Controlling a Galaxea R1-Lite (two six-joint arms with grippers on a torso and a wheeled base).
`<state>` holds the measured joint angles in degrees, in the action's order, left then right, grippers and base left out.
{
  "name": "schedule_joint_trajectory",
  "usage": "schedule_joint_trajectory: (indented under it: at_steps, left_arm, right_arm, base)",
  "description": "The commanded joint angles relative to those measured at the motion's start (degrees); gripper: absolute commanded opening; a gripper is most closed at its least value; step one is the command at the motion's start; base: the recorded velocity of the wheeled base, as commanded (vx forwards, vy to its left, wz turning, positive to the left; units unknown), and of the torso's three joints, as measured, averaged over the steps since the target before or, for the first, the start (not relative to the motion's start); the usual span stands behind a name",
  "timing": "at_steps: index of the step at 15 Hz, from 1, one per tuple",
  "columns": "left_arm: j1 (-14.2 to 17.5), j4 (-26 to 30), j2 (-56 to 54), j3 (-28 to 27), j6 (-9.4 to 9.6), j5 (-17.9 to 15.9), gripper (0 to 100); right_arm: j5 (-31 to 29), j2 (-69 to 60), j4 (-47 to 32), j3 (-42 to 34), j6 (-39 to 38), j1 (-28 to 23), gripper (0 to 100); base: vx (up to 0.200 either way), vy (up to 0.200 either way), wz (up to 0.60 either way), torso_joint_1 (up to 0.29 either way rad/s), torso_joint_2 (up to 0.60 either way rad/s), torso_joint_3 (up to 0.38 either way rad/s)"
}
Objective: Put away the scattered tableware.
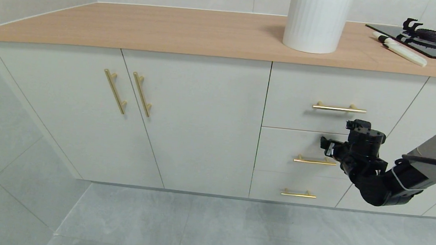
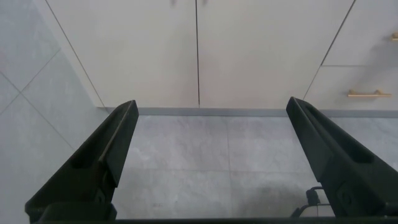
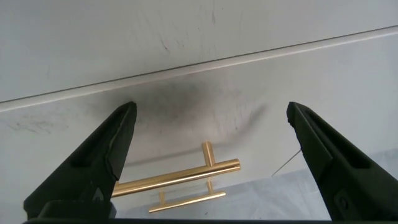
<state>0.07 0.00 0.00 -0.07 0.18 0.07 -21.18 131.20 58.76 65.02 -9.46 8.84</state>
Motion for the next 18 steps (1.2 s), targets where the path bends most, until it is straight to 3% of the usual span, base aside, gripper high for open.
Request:
schedule_joint_trajectory:
  at_steps: [1, 2, 5, 7, 8, 12, 15, 18]
  left_arm:
    - [0.01, 0.0, 0.09, 0.07, -0.01, 0.01, 100]
    - [0.01, 0.0, 0.09, -0.01, -0.01, 0.01, 100]
    - [0.01, 0.0, 0.09, -0.01, -0.01, 0.01, 100]
    - [0.01, 0.0, 0.0, -0.01, -0.01, 0.01, 100]
    - [0.01, 0.0, 0.09, -0.01, -0.01, 0.01, 100]
    - [0.01, 0.0, 0.0, -0.01, -0.01, 0.01, 100]
    - [0.01, 0.0, 0.0, -0.01, -0.01, 0.01, 100]
    - [0.01, 0.0, 0.09, -0.01, -0.01, 0.01, 100]
  right_arm:
    - [-0.09, -0.59, 0.92, -0.69, 0.06, 0.13, 100]
    - [-0.8, -3.05, 1.71, -3.06, 0.06, 0.13, 100]
    - [-1.85, -20.89, 7.51, -21.08, -0.03, 2.06, 100]
    - [-2.38, -28.36, 7.86, -25.91, 0.23, 2.06, 100]
    - [-2.64, -39.44, 7.86, -33.82, 2.16, 1.97, 100]
    - [-2.29, -65.54, 6.02, -48.94, 10.16, 0.13, 100]
    - [-2.64, -87.95, -8.13, -54.92, 15.35, 0.04, 100]
    - [-3.79, -110.89, -37.31, -51.67, 18.42, -0.93, 100]
  base:
    - [0.0, 0.0, 0.0, 0.0, 0.0, 0.0]
    - [0.0, 0.0, 0.0, 0.0, 0.0, 0.0]
    - [0.0, 0.0, 0.0, 0.0, 0.0, 0.0]
    - [0.0, 0.0, 0.0, 0.0, 0.0, 0.0]
    - [0.0, 0.0, 0.0, 0.0, 0.0, 0.0]
    - [0.0, 0.0, 0.0, 0.0, 0.0, 0.0]
    - [0.0, 0.0, 0.0, 0.0, 0.0, 0.0]
    - [0.0, 0.0, 0.0, 0.001, 0.0, 0.019]
